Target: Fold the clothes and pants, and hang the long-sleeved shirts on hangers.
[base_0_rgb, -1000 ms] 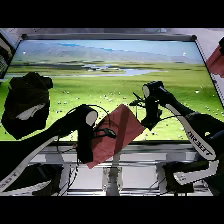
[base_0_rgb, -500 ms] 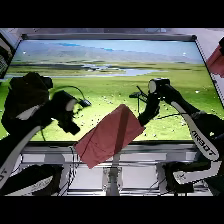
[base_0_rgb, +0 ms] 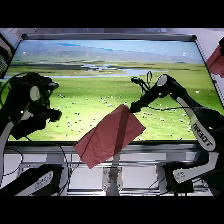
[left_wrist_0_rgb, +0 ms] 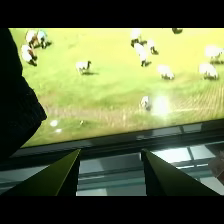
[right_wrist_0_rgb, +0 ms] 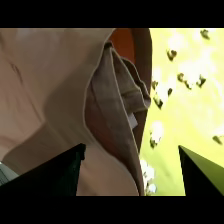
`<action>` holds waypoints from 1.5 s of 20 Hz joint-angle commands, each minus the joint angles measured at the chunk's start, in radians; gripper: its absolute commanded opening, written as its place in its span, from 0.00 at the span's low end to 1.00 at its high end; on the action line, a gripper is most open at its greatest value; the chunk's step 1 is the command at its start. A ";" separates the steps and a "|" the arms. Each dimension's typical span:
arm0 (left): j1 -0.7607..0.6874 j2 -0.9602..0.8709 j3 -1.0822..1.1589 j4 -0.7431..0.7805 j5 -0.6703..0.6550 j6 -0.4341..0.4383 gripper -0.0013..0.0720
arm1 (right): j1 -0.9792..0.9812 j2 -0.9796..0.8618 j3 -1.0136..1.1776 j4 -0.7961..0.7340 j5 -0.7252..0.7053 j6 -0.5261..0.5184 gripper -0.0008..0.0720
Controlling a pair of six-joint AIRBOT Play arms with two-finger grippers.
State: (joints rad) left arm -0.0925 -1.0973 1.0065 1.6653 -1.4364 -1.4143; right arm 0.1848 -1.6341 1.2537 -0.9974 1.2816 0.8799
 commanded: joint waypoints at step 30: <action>0.052 0.002 0.000 -0.024 0.232 0.008 0.62 | -0.430 -0.004 0.236 -0.414 0.225 0.426 0.03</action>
State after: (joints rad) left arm -0.0410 -1.0946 1.0061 1.6402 -1.2335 -1.4067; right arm -0.0914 -1.6787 1.4696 -1.2190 1.4437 1.1740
